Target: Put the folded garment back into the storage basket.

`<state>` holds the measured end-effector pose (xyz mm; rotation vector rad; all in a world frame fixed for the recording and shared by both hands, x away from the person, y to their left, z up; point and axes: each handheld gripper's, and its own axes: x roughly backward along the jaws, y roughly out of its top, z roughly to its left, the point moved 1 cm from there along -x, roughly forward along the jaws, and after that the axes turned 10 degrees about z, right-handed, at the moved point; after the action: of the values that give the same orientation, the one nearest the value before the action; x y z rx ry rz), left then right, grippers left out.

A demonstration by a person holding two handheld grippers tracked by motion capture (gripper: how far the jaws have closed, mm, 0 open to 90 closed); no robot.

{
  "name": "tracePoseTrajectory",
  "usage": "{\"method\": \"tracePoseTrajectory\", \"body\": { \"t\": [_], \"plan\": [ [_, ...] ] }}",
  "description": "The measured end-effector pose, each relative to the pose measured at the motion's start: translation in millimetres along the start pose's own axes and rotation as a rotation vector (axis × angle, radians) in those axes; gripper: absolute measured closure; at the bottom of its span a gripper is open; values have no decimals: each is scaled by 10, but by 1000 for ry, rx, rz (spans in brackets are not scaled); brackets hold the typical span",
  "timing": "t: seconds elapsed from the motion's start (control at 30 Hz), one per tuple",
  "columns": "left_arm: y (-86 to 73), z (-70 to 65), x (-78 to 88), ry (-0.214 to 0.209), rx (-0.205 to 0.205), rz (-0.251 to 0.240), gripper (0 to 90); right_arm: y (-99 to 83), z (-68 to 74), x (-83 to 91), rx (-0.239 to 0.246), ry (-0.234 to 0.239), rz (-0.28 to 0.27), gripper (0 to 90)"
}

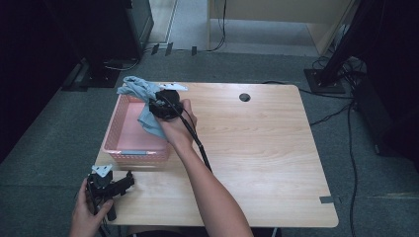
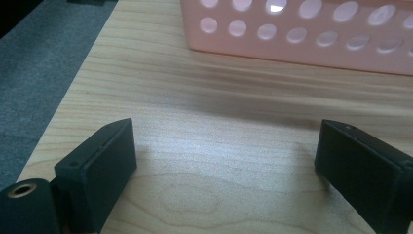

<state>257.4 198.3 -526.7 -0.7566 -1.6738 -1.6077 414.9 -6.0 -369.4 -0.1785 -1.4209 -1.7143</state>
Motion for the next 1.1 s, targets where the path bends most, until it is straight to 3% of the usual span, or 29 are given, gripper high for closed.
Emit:
{"method": "tracePoseTrajectory", "body": {
  "t": [0.87,1.1],
  "plan": [
    [-2,-13,1,-3,-1,0,83,-5,253,-365,-53,24,24,674],
    [-3,-14,1,-3,-1,0,83,4,329,-462,-80,54,37,674]
  ]
}}
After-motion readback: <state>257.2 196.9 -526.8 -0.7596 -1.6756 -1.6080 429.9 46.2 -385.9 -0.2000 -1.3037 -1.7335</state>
